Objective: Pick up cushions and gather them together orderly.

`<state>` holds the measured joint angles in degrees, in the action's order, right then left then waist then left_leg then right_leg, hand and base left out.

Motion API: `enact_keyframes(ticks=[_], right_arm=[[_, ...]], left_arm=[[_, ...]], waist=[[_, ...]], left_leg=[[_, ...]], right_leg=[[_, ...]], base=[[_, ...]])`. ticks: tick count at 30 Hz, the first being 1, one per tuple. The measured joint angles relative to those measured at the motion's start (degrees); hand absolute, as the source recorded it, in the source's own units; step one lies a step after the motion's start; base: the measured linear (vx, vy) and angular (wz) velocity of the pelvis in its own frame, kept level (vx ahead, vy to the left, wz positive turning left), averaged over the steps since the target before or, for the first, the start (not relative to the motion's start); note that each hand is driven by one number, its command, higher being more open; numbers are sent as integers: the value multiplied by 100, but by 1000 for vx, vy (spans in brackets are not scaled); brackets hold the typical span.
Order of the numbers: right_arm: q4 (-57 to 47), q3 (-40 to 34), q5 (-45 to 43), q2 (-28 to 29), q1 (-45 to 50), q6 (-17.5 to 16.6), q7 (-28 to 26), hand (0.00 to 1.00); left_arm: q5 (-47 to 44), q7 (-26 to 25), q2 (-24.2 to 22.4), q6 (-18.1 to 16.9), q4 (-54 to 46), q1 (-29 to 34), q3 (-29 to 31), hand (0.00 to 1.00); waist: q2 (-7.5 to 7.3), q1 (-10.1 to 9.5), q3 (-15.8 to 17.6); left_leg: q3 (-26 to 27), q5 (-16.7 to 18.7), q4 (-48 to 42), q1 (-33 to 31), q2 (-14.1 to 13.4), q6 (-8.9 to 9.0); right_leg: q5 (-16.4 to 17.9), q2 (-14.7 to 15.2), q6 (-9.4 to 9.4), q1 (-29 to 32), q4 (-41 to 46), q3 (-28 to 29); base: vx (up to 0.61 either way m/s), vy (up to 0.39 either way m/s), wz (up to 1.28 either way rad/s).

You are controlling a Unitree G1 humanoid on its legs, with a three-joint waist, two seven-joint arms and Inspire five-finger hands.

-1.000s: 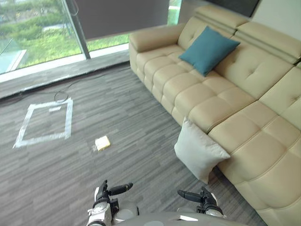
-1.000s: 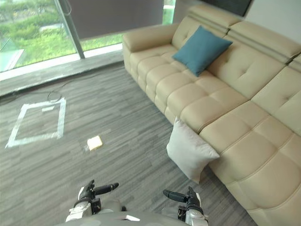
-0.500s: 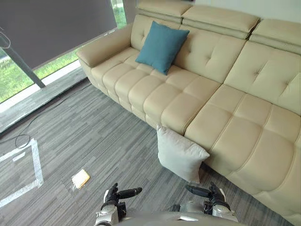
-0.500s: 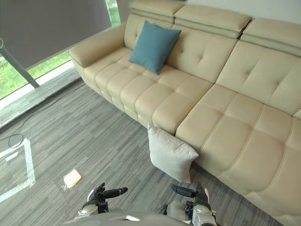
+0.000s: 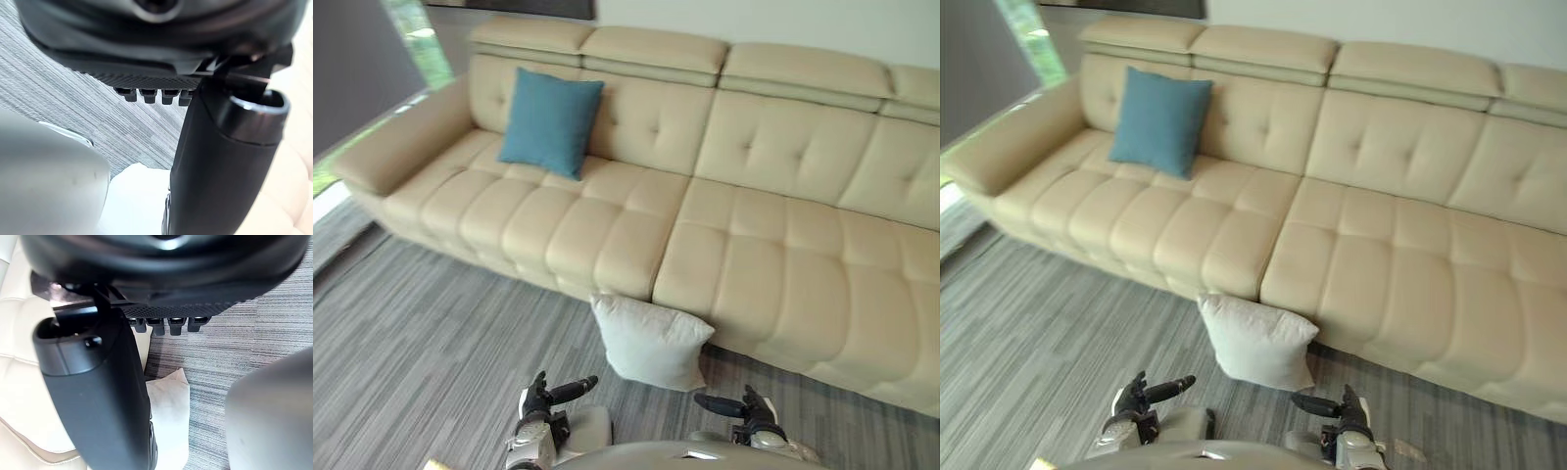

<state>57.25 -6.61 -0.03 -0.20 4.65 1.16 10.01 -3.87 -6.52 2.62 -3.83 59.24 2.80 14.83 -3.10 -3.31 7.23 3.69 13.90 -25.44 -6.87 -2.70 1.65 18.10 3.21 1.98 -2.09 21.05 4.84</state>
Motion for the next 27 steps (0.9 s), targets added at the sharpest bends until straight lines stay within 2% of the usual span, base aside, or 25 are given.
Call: enact_keyframes(ticks=[3,6,8,9,10,11,15,19,24,26,27], right_arm=[[7,-4,45,9,-1,5,-20,100],[-15,-16,51,-60,-31,-2,-29,100],[-21,-12,54,-100,-43,-24,-45,100],[-21,-12,54,-105,-45,-29,-44,100],[-22,-11,53,-103,-40,-48,-35,100],[-19,-21,41,-73,-20,-66,-7,100],[-17,-97,22,-268,-34,-53,24,100],[-16,-61,27,-260,-13,-53,63,100],[-28,46,-8,-239,-47,-65,89,100],[-59,120,-15,-239,-167,-129,151,100],[-212,121,-97,-204,-360,-171,180,100]], left_arm=[[4,15,3,14,73,-22,-14,100],[6,19,-16,22,97,-29,-123,100],[12,12,-18,20,139,-26,-241,100],[15,18,-15,19,140,-26,-262,100],[15,32,-3,20,140,-24,-270,100],[25,60,28,18,155,-29,-287,100],[117,46,-177,22,258,-53,-335,100],[120,41,-142,13,222,-31,-465,100],[116,-30,-75,13,164,-63,-498,100],[81,-133,5,10,50,-197,-503,100],[-75,-244,84,7,-138,-457,-547,100]], waist=[[-17,-3,-15],[113,-16,53],[171,-10,43],[176,-9,41],[165,-5,36],[94,8,1],[407,31,-47],[388,23,-40],[274,23,39],[179,3,248],[60,-4,578]], left_leg=[[279,45,232,285,38,-77],[464,53,571,728,-21,-116],[472,54,732,991,-160,-116],[461,54,729,990,-185,-115],[432,47,717,978,-203,-83],[340,60,698,950,-154,28],[149,-127,939,875,-386,327],[-10,-274,1162,986,-534,421],[-101,-355,1119,832,-474,456],[-254,-369,798,477,-397,439],[-338,-358,268,-88,-337,433]], right_leg=[[-97,121,166,20,131,-9],[-143,287,285,465,1343,-490],[-4,461,77,694,1622,-1057],[-5,470,77,717,1553,-1085],[-71,483,98,728,1249,-1091],[-180,530,194,661,776,-1082],[-144,265,124,537,454,-1371],[-174,104,71,377,317,-1569],[-191,156,42,415,326,-1644],[-172,238,14,656,542,-1735],[-135,333,-49,1091,908,-1747]], base=[[166,152,-49],[81,40,-29],[80,-67,-8],[81,-122,4],[82,-179,16],[140,-295,22],[92,-283,26],[7,-145,20],[-54,-10,10],[-124,-6,38],[-234,-18,39]])
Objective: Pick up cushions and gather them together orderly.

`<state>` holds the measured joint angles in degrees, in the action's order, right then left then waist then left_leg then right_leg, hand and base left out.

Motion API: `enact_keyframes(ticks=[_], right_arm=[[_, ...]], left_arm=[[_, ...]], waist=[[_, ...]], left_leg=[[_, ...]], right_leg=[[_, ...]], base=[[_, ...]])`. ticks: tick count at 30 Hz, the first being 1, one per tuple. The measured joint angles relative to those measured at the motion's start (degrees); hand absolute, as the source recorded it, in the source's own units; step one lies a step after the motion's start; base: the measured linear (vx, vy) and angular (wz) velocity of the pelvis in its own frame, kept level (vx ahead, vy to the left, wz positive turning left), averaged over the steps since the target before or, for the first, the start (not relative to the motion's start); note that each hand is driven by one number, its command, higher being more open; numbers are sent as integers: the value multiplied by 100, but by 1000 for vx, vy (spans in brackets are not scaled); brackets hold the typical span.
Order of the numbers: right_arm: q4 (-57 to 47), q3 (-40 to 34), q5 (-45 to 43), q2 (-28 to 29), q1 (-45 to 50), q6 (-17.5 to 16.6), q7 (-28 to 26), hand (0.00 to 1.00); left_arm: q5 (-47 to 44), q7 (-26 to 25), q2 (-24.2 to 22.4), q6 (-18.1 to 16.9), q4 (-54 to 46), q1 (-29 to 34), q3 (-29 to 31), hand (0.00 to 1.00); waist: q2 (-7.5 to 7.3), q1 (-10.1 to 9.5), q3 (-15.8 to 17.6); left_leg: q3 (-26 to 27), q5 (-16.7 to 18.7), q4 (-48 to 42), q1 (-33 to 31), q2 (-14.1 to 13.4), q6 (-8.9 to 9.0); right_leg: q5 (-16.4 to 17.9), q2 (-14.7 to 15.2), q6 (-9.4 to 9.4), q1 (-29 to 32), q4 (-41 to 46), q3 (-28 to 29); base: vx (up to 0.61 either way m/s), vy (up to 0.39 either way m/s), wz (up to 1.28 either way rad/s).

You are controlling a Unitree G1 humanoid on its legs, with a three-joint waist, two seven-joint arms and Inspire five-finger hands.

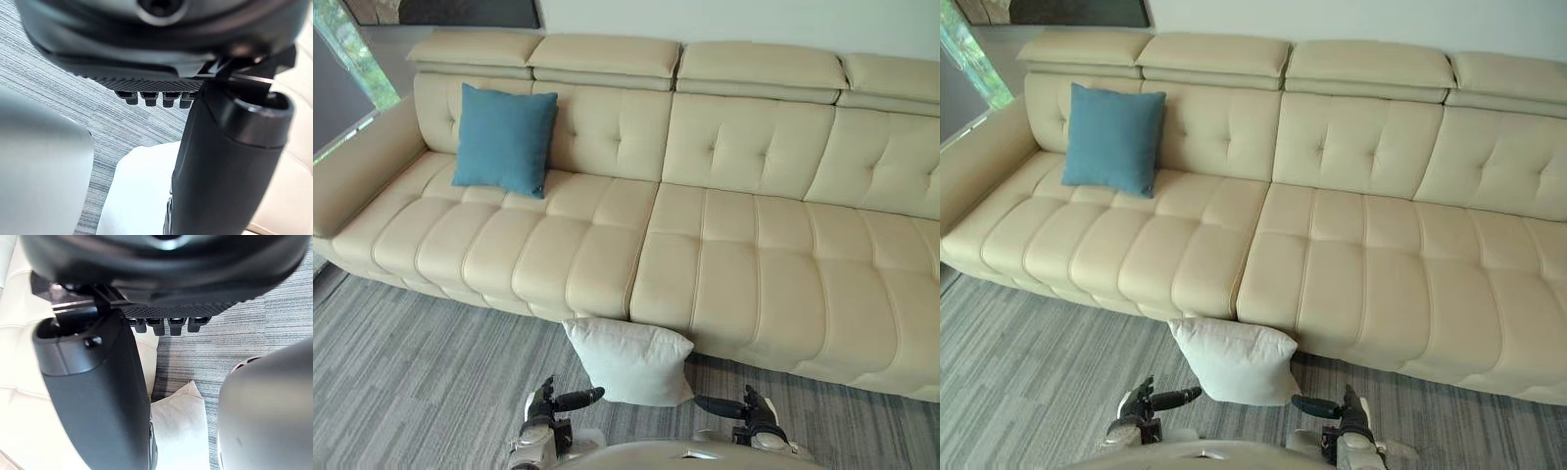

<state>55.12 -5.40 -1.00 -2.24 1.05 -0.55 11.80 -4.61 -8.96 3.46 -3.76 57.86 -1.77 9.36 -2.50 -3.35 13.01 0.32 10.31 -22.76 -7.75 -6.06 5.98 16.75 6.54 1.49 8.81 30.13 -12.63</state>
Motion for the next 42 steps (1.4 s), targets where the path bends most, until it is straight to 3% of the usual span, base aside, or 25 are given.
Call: enact_keyframes(ticks=[1,2,4,6,8,10,13,20,25,26,27,34,42], right_arm=[[-122,-1,-152,-3,-171,-17,21,100],[-166,-3,-170,-11,-222,-20,32,100],[-437,-8,-384,-85,-603,-23,151,100],[-648,-2,-525,-97,-813,-29,225,100],[-932,2,-648,-137,-1195,-32,302,100],[-1021,1,-743,-165,-1364,-31,365,100],[-1331,-15,-874,-293,-2230,-29,664,100],[-1561,43,-1034,-239,-3717,-92,925,100],[-1563,-14,-1036,-171,-4464,-111,1156,100],[-1562,-23,-1037,-160,-4546,-111,1190,0],[-1562,-24,-1038,-141,-4627,-110,1227,0],[-1546,-247,-1056,195,-5048,-110,1375,0],[-1555,-187,-1261,122,-5036,-101,1416,0]], left_arm=[[-112,-100,23,-10,-105,-188,-25,100],[-167,-128,28,-9,-126,-240,-42,100],[-308,-208,145,7,-289,-598,-226,100],[-401,-292,223,7,-549,-744,-225,100],[-503,-387,457,3,-845,-1159,-220,100],[-530,-444,576,2,-961,-1356,-217,100],[-820,-663,897,-14,-1257,-2250,-88,100],[-890,-816,923,-125,-1316,-3513,43,100],[-889,-869,838,-125,-1259,-4310,-347,100],[-888,-892,826,-125,-1258,-4420,-428,100],[-887,-909,792,-125,-1256,-4539,-478,0],[-890,-1358,569,-124,-1197,-5125,-846,0],[-953,-1604,687,-121,-1612,-5078,-930,0]], waist=[[-31,-20,205],[-23,-29,259],[-5,-98,745],[-38,-118,875],[-101,-125,1196],[-137,-127,1250],[-144,-79,1585],[-141,54,1691],[-138,67,1696],[-137,67,1696],[-134,68,1701],[-114,101,1713],[-112,98,1711]], left_leg=[[-77,60,-501,-572,-1,-25],[-100,94,-630,-716,-12,-20],[-138,456,-1405,-1399,-94,3],[-167,615,-1897,-1995,-138,-7],[-238,572,-2204,-2671,-144,-22],[-246,505,-2261,-3006,-134,-38],[-266,192,-2276,-3882,-93,-104],[-275,40,-2573,-5003,-66,-39],[-306,-14,-2642,-5593,-63,-45],[-311,-35,-2641,-5685,-58,-47],[-319,-53,-2641,-5774,-52,-54],[-429,-214,-2566,-6038,40,-18],[-527,-350,-2427,-6030,85,32]], right_leg=[[19,34,-31,446,312,-6],[30,31,-47,567,398,-8],[228,51,-154,1250,1142,44],[331,74,-160,1830,1562,97],[307,97,-139,2499,1883,102],[275,126,-172,2849,1974,95],[10,174,-217,3763,2062,90],[-115,221,-343,4907,2378,147],[-174,215,-301,5486,2449,145],[-188,216,-298,5574,2451,142],[-202,219,-292,5663,2454,137],[-230,303,-334,5923,2492,41],[-273,335,-391,5902,2442,-48]], base=[[-297,-23,28],[-240,-20,8],[-368,0,-10],[-359,10,-11],[-295,-15,1],[-192,-5,3],[-135,20,4],[-15,37,3],[4,36,2],[-1,21,5],[2,14,6],[-5,-4,11],[-15,-8,7]])
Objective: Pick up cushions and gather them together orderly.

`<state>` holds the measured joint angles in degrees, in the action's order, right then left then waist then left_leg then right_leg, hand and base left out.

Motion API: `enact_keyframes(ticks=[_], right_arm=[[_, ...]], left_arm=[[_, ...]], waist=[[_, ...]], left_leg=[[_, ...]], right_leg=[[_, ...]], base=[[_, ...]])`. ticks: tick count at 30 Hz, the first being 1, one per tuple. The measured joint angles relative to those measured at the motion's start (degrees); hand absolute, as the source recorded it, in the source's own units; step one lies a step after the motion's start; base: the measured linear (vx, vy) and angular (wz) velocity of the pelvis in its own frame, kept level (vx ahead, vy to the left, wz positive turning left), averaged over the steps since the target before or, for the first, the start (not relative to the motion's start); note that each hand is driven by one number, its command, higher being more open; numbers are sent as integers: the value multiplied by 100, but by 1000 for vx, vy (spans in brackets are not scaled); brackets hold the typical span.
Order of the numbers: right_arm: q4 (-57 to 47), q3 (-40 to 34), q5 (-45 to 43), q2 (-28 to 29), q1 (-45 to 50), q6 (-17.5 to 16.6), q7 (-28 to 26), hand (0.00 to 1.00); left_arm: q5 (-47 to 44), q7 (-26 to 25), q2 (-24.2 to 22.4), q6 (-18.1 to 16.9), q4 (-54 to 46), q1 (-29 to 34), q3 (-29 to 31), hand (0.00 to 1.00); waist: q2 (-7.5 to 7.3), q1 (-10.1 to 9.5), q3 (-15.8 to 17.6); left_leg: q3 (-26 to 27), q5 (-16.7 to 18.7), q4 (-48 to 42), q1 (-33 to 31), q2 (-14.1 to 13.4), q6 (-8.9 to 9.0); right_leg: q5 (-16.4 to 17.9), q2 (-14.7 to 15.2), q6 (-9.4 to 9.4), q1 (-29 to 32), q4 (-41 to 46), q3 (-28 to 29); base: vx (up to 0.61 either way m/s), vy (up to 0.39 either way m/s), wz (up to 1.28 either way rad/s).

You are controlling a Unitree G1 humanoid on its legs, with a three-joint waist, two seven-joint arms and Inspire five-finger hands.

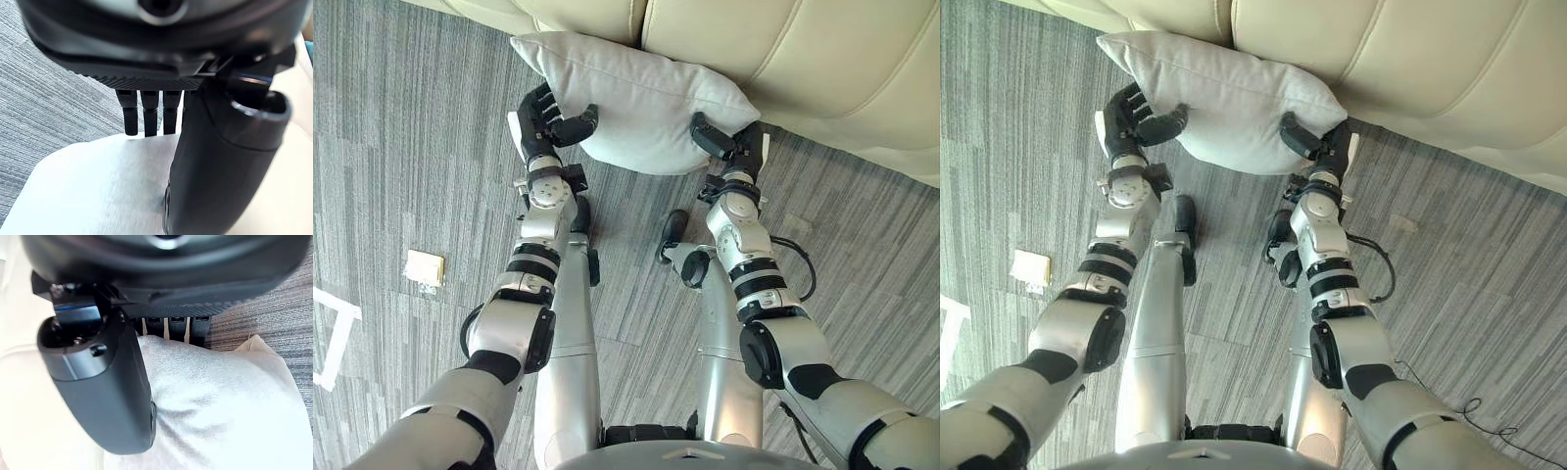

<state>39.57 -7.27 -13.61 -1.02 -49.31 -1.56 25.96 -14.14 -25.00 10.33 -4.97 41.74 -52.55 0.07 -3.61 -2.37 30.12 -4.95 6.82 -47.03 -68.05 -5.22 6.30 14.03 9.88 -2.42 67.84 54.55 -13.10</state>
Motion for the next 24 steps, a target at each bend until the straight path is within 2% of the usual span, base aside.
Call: enact_keyframes(ticks=[2,5,9,12,16,20,24], right_arm=[[-78,124,0,-3,132,-3,33,0],[-521,338,-4,3,688,-4,83,0],[-1192,555,3,57,1497,-13,95,0],[-1940,686,17,60,2173,-61,97,0],[-3173,896,310,27,3350,-170,87,0],[-3994,1028,520,-127,4338,-219,35,0],[-4445,1146,821,-241,5426,-259,-181,0]], left_arm=[[-1,-12,-28,0,-180,60,-131,0],[-96,-32,-122,-3,-741,477,-205,0],[-108,-112,-218,-63,-1541,1345,-428,0],[-107,-128,-371,-135,-2102,1893,-516,0],[-105,-123,-685,-254,-3074,2943,-696,0],[-106,-90,-811,-337,-3656,3833,-1038,0],[-101,93,-840,-369,-3845,4769,-1249,0]], waist=[[1,0,0],[12,9,-6],[61,-6,-60],[105,-24,-98],[149,-47,-171],[172,-64,-421],[218,-57,-1063]], left_leg=[[-5,-1,3,63,-1,1],[10,1,131,454,-22,1],[134,-16,581,1314,-82,-23],[218,-48,896,1845,-74,-36],[364,-66,1380,2849,-62,-38],[455,-66,1810,3663,-55,-37],[572,-67,2320,4434,-62,-37]], right_leg=[[-3,0,-5,-65,-11,-3],[-38,-31,-22,-478,-187,-12],[-150,-133,12,-1295,-662,33],[-191,-148,51,-1784,-946,62],[-204,-160,62,-2700,-1367,88],[-181,-181,100,-3438,-1681,103],[-123,-225,187,-4108,-2067,111]], base=[[0,0,0],[7,7,-8],[14,15,-15],[38,16,-6],[97,14,-8],[111,-6,-7],[115,-11,-8]])
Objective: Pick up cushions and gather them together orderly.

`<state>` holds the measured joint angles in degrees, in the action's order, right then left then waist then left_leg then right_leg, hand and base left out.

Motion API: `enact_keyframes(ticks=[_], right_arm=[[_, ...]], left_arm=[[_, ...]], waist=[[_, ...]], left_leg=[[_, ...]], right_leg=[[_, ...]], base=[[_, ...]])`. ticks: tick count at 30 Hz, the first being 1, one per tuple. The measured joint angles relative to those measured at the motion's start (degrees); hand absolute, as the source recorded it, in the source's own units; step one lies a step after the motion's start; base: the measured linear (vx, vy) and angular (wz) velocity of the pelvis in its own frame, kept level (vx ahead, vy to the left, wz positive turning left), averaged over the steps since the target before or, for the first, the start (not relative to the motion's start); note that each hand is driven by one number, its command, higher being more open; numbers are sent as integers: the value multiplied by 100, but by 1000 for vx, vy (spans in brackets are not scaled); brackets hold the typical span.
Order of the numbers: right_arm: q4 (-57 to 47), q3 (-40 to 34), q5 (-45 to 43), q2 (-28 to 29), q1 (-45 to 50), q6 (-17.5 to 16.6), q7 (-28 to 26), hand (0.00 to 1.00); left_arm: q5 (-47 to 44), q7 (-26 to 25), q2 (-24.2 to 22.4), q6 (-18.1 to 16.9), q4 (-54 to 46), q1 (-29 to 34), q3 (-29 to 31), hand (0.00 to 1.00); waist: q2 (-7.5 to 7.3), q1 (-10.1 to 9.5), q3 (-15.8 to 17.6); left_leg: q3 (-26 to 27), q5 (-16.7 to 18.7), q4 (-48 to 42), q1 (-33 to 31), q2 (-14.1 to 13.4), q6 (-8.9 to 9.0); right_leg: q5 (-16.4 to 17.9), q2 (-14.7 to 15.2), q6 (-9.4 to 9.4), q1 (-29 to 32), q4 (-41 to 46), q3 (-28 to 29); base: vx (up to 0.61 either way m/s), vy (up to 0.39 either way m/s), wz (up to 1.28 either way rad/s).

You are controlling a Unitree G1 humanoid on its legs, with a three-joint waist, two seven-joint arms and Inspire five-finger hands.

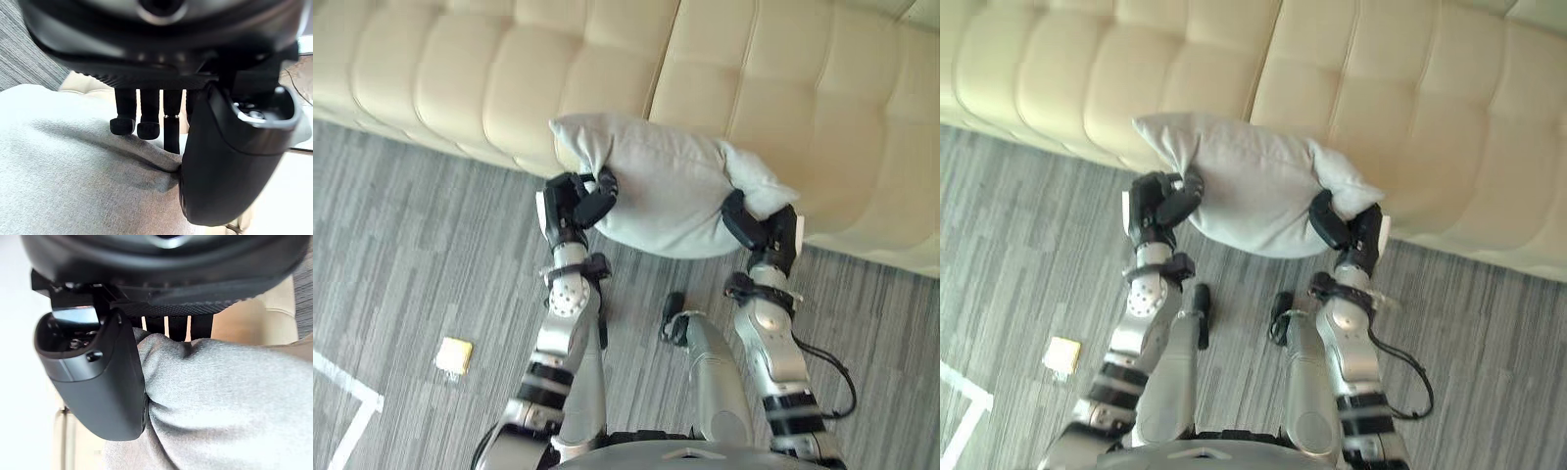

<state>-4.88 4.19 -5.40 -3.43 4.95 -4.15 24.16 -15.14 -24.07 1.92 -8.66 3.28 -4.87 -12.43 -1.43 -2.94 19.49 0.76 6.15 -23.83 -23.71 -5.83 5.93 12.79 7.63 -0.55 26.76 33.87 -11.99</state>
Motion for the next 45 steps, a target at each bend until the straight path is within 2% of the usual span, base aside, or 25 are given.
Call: enact_keyframes(ticks=[6,10,12,15,17,18,20,21,22,23,25,26,27,28,30,31,32,33,34,37,39,40,41,42,45], right_arm=[[-294,74,544,-105,779,0,-166,0],[-322,75,772,-124,923,0,-172,0],[-350,111,826,-126,1006,1,-172,0],[-374,289,1008,-158,1245,4,-171,0],[-458,342,1035,-221,1259,5,-164,0],[-484,340,1035,-222,1243,5,-149,0],[-497,323,1035,-234,1094,20,-59,0],[-483,322,1035,-254,1062,22,-43,0],[-327,321,1036,-341,895,23,-18,0],[-193,321,1036,-378,774,27,-16,0],[96,329,1037,-377,626,40,-15,0],[294,340,1041,-331,615,77,-18,0],[303,340,1043,-330,616,77,-18,0],[385,345,1057,-332,606,83,-19,0],[567,339,1095,-319,499,115,-33,0],[693,338,1103,-308,444,120,-41,0],[849,338,1105,-293,403,126,-53,0],[1020,347,1107,-273,383,139,-90,0],[1081,351,1108,-272,384,141,-104,0],[1166,352,1150,-279,368,154,-148,0],[1206,366,1219,-295,314,160,-160,0],[1226,390,1220,-297,316,173,-171,0],[1259,397,1222,-303,308,176,-172,0],[1389,395,1223,-423,242,211,-187,0],[1420,374,1221,-514,247,282,-195,0]], left_arm=[[4,137,23,-6,-429,1013,-232,0],[2,215,30,-8,-430,1259,-276,0],[-5,241,47,-7,-429,1412,-282,0],[-8,251,59,-7,-430,1928,-282,0],[-12,273,70,0,-429,2108,-306,0],[-12,282,75,0,-429,2114,-320,0],[-27,294,153,31,-407,2115,-437,0],[-27,295,173,42,-405,2115,-455,0],[-25,311,224,69,-380,2116,-473,0],[-24,317,257,90,-366,2116,-472,0],[-13,333,343,133,-295,2123,-479,0],[-10,333,406,153,-203,2121,-479,0],[-9,333,405,154,-197,2121,-479,0],[-7,333,411,170,-172,2109,-479,0],[-5,334,479,185,-133,2081,-479,0],[2,337,523,207,-124,2082,-480,0],[8,340,577,251,-108,2083,-480,0],[15,340,632,265,-77,2087,-479,0],[23,340,643,265,-78,2094,-479,0],[230,341,700,239,-88,2010,-464,0],[230,341,730,239,-88,1984,-458,0],[232,356,814,237,-104,1978,-456,0],[242,387,823,235,-57,1944,-454,0],[239,414,716,291,-24,1934,-452,0],[279,508,648,279,-43,1884,-462,0]], waist=[[91,22,-712],[151,45,-898],[145,47,-910],[146,19,-923],[179,5,-1011],[186,3,-1019],[166,1,-1026],[162,2,-1026],[167,-6,-1031],[190,-19,-1047],[114,-97,-1111],[-28,-78,-1242],[-31,-76,-1249],[-54,-95,-1292],[-92,-76,-1312],[-95,-48,-1307],[-93,-19,-1299],[-71,8,-1299],[-47,18,-1311],[-32,75,-1329],[-29,131,-1328],[-182,177,-1343],[-185,209,-1337],[7,214,-1342],[116,192,-1366]], left_leg=[[151,-40,629,834,-36,38],[173,-30,742,1150,-36,36],[160,131,453,1174,-63,50],[-1,267,-1482,739,-242,48],[-17,262,-2181,351,-326,-49],[-17,331,-2198,290,-301,-89],[-45,767,-1560,66,31,-165],[-71,766,-1336,41,96,-165],[-274,678,-560,-5,272,-133],[-361,488,-101,4,311,-116],[-267,-398,352,242,361,-173],[-119,-194,-2,215,519,-403],[-107,-171,-46,206,523,-429],[111,112,-342,197,563,-565],[394,343,-302,540,727,-778],[456,406,-187,790,779,-853],[495,451,-29,1103,789,-916],[496,461,203,1501,757,-930],[498,461,319,1653,713,-930],[502,460,695,2072,487,-904],[503,469,694,2093,407,-762],[488,532,646,2138,491,-614],[442,613,621,2176,541,-505],[323,674,618,2186,372,-412],[114,667,869,2262,117,-410]], right_leg=[[25,-95,29,-658,-391,75],[59,-117,50,-964,-491,95],[202,-142,48,-1070,-397,105],[513,-236,-59,-1564,-282,94],[592,-294,-151,-1669,-283,120],[589,-281,-173,-1667,-288,139],[594,-172,-174,-1700,-446,232],[595,-154,-172,-1720,-495,249],[602,-137,-150,-1821,-673,325],[617,-135,-72,-1898,-754,389],[721,-79,185,-2006,-788,644],[766,100,362,-2157,-936,781],[749,109,393,-2187,-934,787],[720,210,457,-2155,-751,1035],[507,468,841,-1764,296,1214],[275,581,940,-1605,882,1209],[173,667,799,-1467,1437,1188],[292,657,607,-1335,1938,1031],[344,628,548,-1283,1997,908],[416,447,420,-907,1161,482],[342,301,404,-752,373,499],[-659,216,270,-798,-835,617],[-886,180,277,-820,-904,706],[-939,7,230,-900,-1010,677],[-1054,-316,90,-1084,-1460,596]], base=[[112,-22,-11],[76,-10,-4],[0,0,0],[6,-21,-7],[73,-1,-7],[114,46,0],[140,93,-1],[204,155,-12],[202,158,-22],[261,204,-39],[396,254,-55],[433,229,-42],[463,256,-39],[465,244,-41],[467,239,-49],[385,152,-32],[364,94,-27],[350,70,-24],[251,38,-17],[238,-32,-12],[173,-158,1],[239,-263,7],[223,-258,2],[130,-197,-16],[83,-182,-16]])
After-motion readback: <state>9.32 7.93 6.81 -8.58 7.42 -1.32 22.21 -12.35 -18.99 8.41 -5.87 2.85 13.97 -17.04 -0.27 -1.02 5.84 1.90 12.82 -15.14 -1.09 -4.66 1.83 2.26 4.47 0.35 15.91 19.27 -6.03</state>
